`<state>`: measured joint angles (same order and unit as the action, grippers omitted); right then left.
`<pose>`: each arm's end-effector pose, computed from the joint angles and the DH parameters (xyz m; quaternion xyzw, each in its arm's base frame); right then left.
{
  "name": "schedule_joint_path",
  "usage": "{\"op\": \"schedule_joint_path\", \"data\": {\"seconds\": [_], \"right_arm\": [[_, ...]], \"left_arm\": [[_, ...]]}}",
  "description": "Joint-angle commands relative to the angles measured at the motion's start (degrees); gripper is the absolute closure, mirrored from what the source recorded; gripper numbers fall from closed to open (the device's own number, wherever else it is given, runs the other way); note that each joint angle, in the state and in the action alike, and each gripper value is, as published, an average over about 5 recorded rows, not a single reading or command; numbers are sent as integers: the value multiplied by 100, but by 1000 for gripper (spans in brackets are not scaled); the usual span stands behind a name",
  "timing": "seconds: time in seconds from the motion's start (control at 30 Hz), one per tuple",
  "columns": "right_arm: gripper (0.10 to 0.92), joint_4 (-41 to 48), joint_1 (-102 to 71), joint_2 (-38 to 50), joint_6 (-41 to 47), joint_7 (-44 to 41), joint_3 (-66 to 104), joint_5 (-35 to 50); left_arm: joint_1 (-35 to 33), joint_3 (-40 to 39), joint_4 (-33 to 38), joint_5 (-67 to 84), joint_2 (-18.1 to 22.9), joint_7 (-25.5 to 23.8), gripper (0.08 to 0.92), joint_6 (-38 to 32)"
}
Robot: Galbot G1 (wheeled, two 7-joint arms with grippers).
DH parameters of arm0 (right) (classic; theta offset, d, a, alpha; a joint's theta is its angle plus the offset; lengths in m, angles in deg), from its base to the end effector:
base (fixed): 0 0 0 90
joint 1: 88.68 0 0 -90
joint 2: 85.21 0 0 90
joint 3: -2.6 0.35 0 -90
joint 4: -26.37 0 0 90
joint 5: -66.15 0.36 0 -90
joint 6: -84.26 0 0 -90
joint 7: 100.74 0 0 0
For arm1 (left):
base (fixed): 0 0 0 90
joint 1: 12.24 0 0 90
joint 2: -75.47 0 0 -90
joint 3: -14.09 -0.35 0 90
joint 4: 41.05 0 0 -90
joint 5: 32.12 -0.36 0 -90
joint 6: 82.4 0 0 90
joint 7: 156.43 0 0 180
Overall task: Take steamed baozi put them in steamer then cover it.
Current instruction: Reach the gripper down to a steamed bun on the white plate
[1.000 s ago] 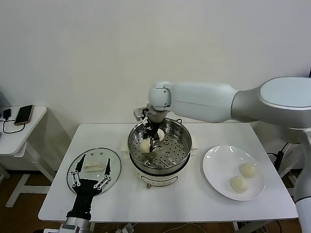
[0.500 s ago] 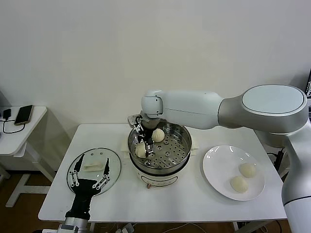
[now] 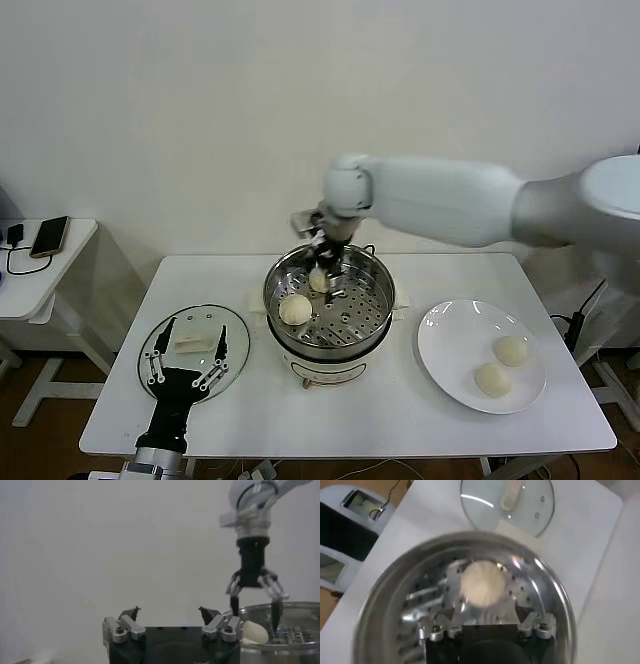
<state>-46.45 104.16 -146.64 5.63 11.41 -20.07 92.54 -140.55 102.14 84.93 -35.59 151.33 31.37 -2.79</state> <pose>0.5682 0.0605 -0.0065 0.6116 -0.4387 0.5843 0.3033 0.1437 0.0242 -0.2878 0.0314 0.9910 0.1044 0.0773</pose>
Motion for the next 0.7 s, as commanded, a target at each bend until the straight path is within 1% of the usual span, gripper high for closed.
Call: {"op": "schedule_joint_path", "data": {"seconds": [0.03,0.2,0.4,0.53,0.7], "right_arm": [[203,-425,252,2019,-609,-870,99,-753],[203,-311,-302,2704,-785,-882,27,-990],[203,-197,-1549,3178,-962,-893,558,-1578],[203,-139,-2287,3299,-1005,-794,1043,-1846],[203,-93,-2882,3245,-985,-624,1454,-2099]], "left_arm": [[-14,-22,24,-11,-2,-5,177,9],[-56,-17,46,-19,14,-5,177,10],[-122,-9,79,-51,42,-5,177,20],[-142,0,72,-85,59,-4,177,30],[-160,3,51,-146,79,1,177,29]]}}
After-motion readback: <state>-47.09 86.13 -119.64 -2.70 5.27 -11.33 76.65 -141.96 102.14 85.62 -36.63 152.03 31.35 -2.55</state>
